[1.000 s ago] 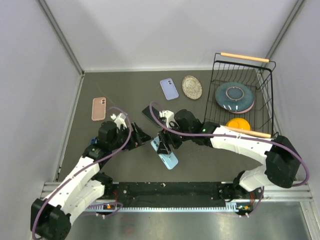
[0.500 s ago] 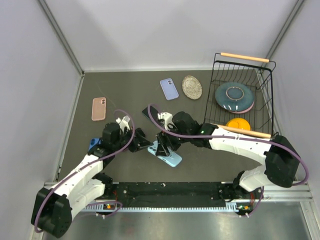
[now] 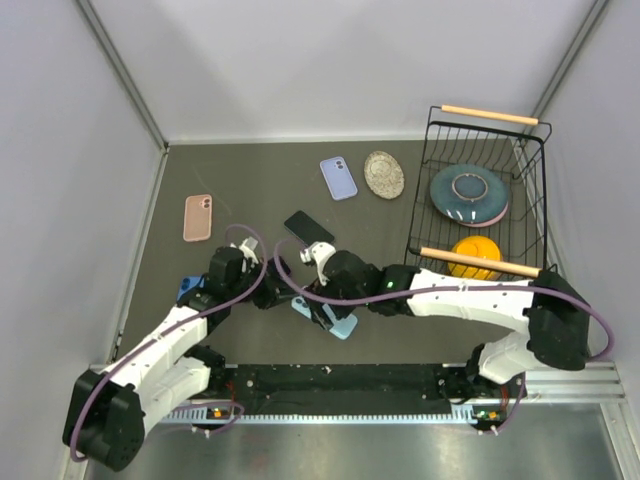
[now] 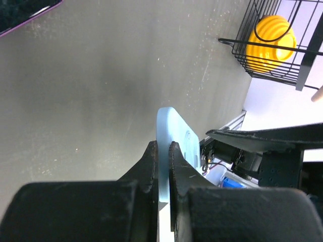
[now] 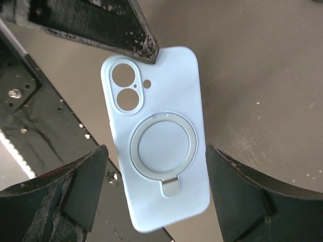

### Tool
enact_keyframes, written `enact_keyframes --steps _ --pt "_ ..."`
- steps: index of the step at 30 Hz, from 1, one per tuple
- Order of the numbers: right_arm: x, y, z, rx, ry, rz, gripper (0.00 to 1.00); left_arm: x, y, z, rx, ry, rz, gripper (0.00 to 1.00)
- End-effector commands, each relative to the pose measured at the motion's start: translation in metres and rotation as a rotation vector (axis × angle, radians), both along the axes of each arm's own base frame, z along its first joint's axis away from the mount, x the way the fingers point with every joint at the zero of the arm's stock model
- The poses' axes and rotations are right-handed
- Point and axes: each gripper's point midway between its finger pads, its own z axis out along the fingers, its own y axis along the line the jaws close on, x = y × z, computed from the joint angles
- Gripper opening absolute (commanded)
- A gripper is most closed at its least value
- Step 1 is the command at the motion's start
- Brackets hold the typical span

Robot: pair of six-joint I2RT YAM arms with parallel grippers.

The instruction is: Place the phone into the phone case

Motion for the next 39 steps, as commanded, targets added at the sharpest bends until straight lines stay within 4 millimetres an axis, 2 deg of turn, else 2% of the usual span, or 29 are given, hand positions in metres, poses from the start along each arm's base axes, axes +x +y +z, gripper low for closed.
enact_keyframes --steps 1,6,7,9,10,12,13,15,16,18,19,21,23,24,26,28,29,30,32,37,39 --pt "0.012 0.009 0.005 -0.082 -0.148 -0.036 0.77 0.015 0.001 0.015 0.026 -0.027 0.036 0.00" --pt "0.006 0.020 -0.004 -0.176 -0.236 -0.039 0.72 0.020 0.005 0.012 0.067 0.000 0.060 0.00" --pt "0.007 0.021 -0.012 -0.209 -0.244 -0.041 0.71 0.020 0.006 0.010 0.076 0.006 0.064 0.00" --pt "0.008 0.024 -0.010 -0.237 -0.294 -0.052 0.70 0.020 0.007 0.008 0.087 0.019 0.071 0.00" --pt "0.008 0.023 -0.012 -0.259 -0.310 -0.055 0.66 0.019 0.007 0.008 0.087 0.024 0.071 0.00" --pt "0.015 0.019 -0.012 -0.296 -0.350 -0.097 0.50 0.020 0.007 0.009 0.084 0.020 0.070 0.00" --pt "0.017 0.014 -0.014 -0.320 -0.354 -0.114 0.30 0.019 0.007 0.009 0.084 0.021 0.065 0.00" --pt "0.020 0.009 -0.010 -0.324 -0.367 -0.149 0.16 0.020 0.006 0.013 0.086 -0.007 0.046 0.00" --pt "0.020 0.008 -0.007 -0.315 -0.366 -0.157 0.07 0.020 0.005 0.016 0.083 -0.018 0.036 0.17" --pt "0.020 0.003 -0.001 -0.286 -0.361 -0.179 0.03 0.023 0.004 0.023 0.087 -0.056 0.021 0.46" --pt "0.017 0.003 -0.001 -0.275 -0.346 -0.170 0.01 0.025 0.004 0.028 0.088 -0.077 0.017 0.68" --pt "0.014 0.003 -0.001 -0.240 -0.319 -0.160 0.00 0.031 0.008 0.037 0.127 -0.127 0.014 0.88" --pt "0.008 0.003 -0.010 -0.212 -0.253 -0.141 0.00 0.038 0.019 0.039 0.208 -0.159 0.037 0.99" --pt "0.006 0.003 -0.009 -0.187 -0.228 -0.136 0.00 0.045 0.022 0.051 0.231 -0.190 0.054 0.99" --pt "0.001 0.000 -0.020 -0.151 -0.144 -0.123 0.00 0.047 0.038 0.048 0.323 -0.174 0.093 0.99" --pt "-0.004 0.008 -0.015 -0.059 -0.071 -0.101 0.02 0.057 0.057 0.053 0.412 -0.209 0.170 0.99" --pt "0.001 0.001 -0.023 -0.051 -0.032 -0.126 0.02 0.060 0.065 0.055 0.451 -0.228 0.190 0.99" --pt "0.002 0.005 -0.019 -0.006 -0.018 -0.125 0.03 0.066 0.079 0.056 0.514 -0.246 0.246 0.98" --pt "0.003 0.001 -0.024 0.023 0.041 -0.128 0.05 0.069 0.091 0.057 0.580 -0.294 0.257 0.99" --pt "0.015 -0.014 -0.044 0.003 0.079 -0.204 0.14 0.078 0.113 0.063 0.700 -0.404 0.292 0.99" --pt "0.021 -0.026 -0.058 -0.013 0.113 -0.264 0.16 0.082 0.116 0.066 0.730 -0.432 0.275 0.99"
